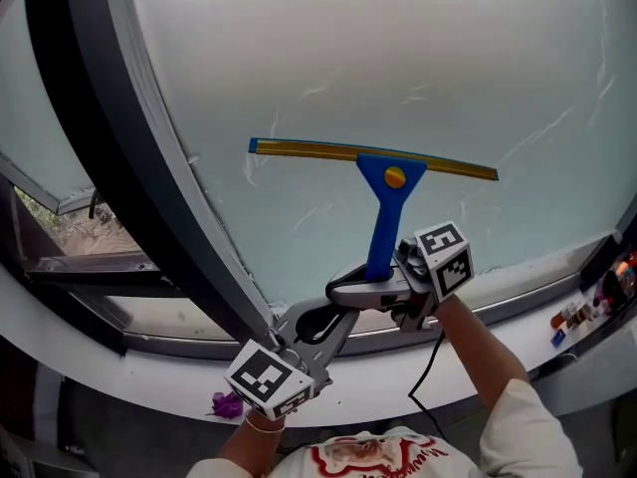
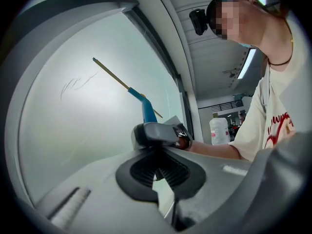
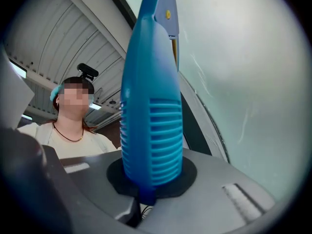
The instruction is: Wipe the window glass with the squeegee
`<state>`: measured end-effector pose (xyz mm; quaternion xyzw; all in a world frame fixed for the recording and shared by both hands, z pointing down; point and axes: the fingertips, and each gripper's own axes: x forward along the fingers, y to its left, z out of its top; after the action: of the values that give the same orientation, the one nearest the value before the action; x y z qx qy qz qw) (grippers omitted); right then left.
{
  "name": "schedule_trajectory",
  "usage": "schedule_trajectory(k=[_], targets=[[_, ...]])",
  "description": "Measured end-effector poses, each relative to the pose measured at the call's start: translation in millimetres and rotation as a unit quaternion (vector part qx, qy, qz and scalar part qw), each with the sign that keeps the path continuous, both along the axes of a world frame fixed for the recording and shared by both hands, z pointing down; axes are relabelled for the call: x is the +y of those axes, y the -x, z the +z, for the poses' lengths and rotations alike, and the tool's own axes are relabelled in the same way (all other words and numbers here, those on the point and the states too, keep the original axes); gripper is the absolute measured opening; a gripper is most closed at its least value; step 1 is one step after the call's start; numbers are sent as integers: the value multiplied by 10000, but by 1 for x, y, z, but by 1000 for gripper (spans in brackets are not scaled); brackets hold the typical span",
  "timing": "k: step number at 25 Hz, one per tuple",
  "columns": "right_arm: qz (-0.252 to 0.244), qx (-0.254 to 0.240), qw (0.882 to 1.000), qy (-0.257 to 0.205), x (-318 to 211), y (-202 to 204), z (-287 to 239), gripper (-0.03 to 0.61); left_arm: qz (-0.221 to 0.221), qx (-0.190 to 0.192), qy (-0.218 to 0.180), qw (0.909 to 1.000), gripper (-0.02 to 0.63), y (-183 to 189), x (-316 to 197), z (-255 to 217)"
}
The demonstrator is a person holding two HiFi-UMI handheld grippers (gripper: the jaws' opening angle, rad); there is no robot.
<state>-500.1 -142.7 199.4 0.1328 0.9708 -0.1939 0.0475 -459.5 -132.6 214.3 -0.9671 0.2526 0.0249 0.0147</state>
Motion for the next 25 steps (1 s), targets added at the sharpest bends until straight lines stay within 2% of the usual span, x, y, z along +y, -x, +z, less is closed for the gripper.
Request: schedule_trajectory(k=[4, 8, 11, 14, 17, 20, 25], targets=[[-201, 185, 9993, -260, -8, 1, -59, 12, -97, 247, -524, 9983, 2, 0, -10, -59], [-218, 687, 9955, -614, -25, 2, -113, 11, -307, 477, -961, 9938, 2, -2, -28, -116], [-230, 863, 9930, -770, -31, 1, -149, 11, -268, 589, -1223, 9904, 2, -4, -34, -153], [-301, 712, 9941, -759, -37, 3, -184, 12, -312, 419, -1429, 9884, 2, -3, -42, -184], [-264, 330, 9957, -825, -43, 9, -212, 12, -389, 274, -1456, 9882, 2, 2, -51, -207], [-228, -65, 9975, -666, -50, 11, -229, 11, -500, 154, -1555, 9865, 2, 7, -56, -221], [-234, -199, 9983, -502, -57, 15, -241, 11, -536, 128, -1626, 9852, 2, 11, -62, -232]])
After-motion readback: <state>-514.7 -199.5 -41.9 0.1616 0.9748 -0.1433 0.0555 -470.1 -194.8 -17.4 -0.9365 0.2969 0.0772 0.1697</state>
